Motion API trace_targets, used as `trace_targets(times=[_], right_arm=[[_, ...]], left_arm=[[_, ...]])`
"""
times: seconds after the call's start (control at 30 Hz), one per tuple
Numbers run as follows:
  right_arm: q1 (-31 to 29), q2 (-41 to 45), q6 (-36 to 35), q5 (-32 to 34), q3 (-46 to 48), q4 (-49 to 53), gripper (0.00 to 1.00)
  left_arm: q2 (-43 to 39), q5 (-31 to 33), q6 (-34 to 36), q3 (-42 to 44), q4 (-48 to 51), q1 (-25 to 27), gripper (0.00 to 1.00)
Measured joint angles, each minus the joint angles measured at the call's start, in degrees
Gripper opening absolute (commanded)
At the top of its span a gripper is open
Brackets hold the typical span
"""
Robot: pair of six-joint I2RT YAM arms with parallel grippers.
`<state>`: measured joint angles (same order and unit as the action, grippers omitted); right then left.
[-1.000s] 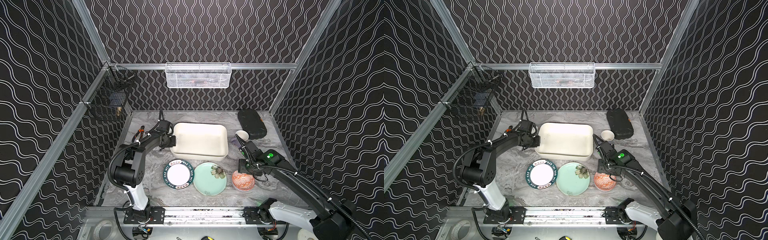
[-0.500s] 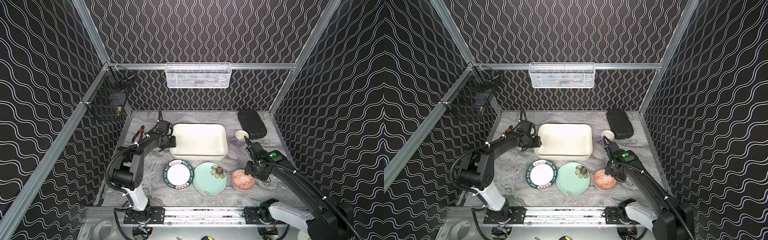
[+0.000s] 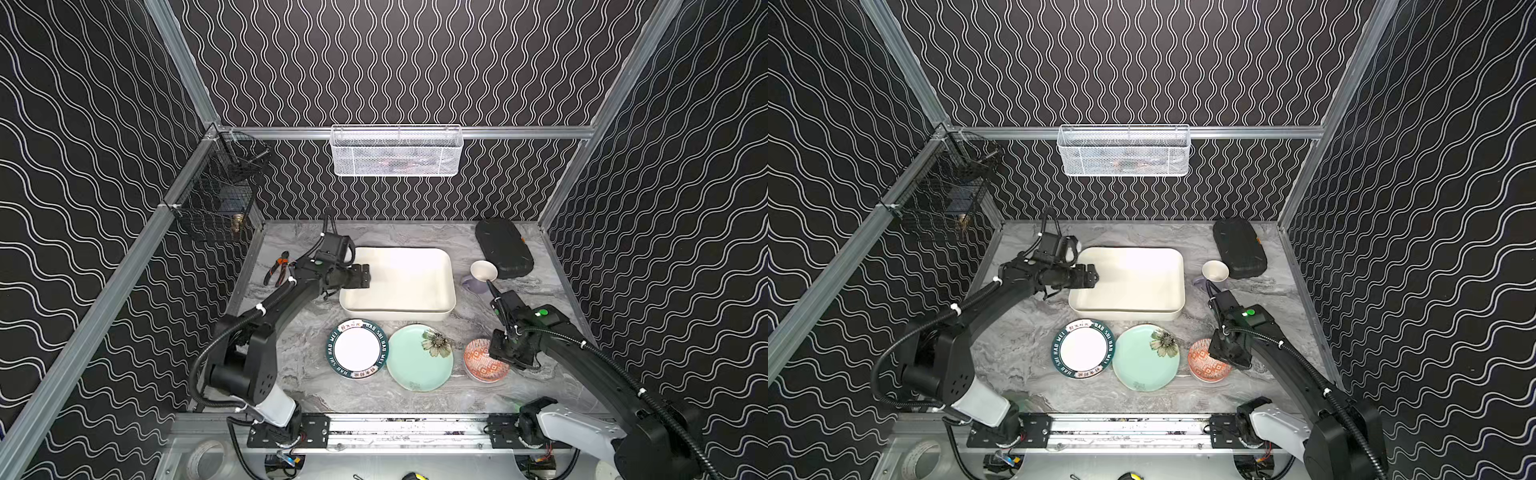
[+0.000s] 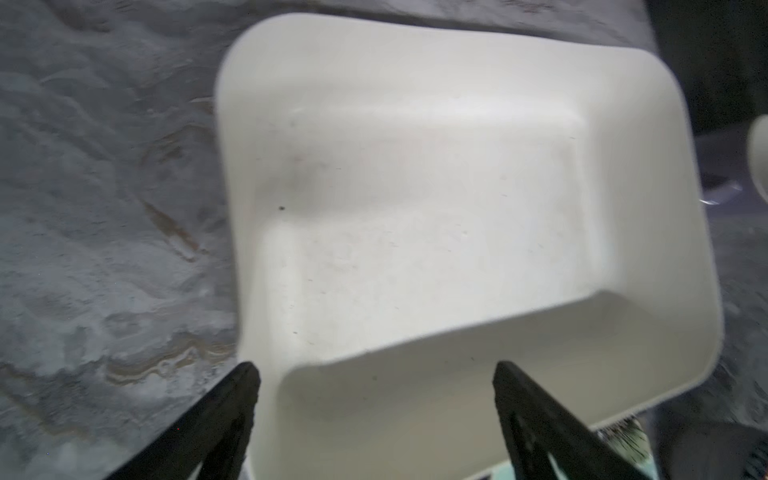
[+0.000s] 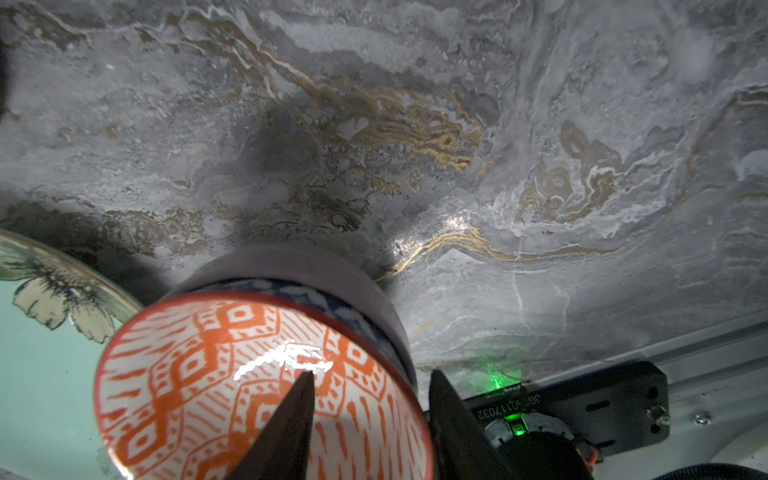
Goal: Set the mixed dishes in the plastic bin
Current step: 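Grasp the orange-patterned bowl with the right gripper while the left releases the bin, then lift the orange bowl off the lilac bowl and carry it over the bin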
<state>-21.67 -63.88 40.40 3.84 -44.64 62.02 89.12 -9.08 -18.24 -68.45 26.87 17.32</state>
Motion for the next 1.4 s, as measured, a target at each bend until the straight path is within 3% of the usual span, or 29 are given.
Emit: trace_targets(times=[0.27, 0.43, 0.73, 1.4], right_arm=[[0.0, 2.1, 2.3, -0.9, 1.9, 0.0, 0.28], [0.0, 3.2, 2.7, -0.7, 2.1, 0.6, 0.19], [0.0, 4.6, 2.6, -0.1, 0.1, 2.6, 0.07], [0.0, 6.4, 1.9, 0.4, -4.7, 4.0, 0.00]], left_arm=[[-3.2, -3.3, -1.3, 1.0, -0.4, 15.1, 0.98], [0.3, -3.0, -1.8, -0.3, 0.1, 20.2, 0.98], [3.2, -2.3, -2.6, -5.8, 0.2, 23.2, 0.98], [5.8, 0.4, -2.8, -9.5, 1.4, 23.3, 0.99]])
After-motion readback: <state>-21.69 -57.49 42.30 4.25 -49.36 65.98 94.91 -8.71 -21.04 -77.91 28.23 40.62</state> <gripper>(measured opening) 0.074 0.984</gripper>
